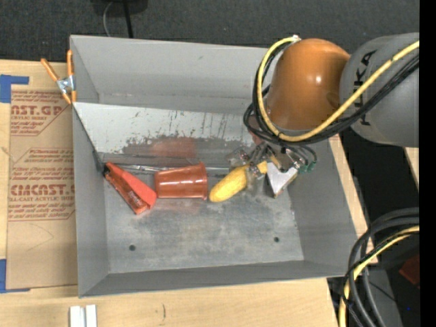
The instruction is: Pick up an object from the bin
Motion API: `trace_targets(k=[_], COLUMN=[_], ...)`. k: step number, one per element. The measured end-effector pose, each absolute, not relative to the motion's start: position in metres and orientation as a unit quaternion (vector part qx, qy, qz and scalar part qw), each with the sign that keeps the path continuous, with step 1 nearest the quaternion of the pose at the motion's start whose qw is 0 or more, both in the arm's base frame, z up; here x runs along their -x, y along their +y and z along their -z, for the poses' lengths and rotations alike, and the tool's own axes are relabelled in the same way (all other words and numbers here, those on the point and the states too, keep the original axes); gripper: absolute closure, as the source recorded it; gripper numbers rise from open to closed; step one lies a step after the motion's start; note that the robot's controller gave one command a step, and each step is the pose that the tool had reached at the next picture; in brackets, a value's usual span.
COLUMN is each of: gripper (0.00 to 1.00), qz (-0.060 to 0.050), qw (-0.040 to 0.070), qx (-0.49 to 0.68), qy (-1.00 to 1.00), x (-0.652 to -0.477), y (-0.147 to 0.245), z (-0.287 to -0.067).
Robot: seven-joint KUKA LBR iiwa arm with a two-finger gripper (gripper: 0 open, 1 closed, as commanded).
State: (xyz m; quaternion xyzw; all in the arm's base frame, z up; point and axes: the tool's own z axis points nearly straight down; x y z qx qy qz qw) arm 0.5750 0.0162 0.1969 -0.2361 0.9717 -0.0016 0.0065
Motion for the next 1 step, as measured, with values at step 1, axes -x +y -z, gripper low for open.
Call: trace_targets(k=[1], gripper=[1.00], qz=[0.002], qw=[0.010], qx=[0.246], qy=[0.969], x=[-0.5732], y=[0.0258], z=[-0.3312])
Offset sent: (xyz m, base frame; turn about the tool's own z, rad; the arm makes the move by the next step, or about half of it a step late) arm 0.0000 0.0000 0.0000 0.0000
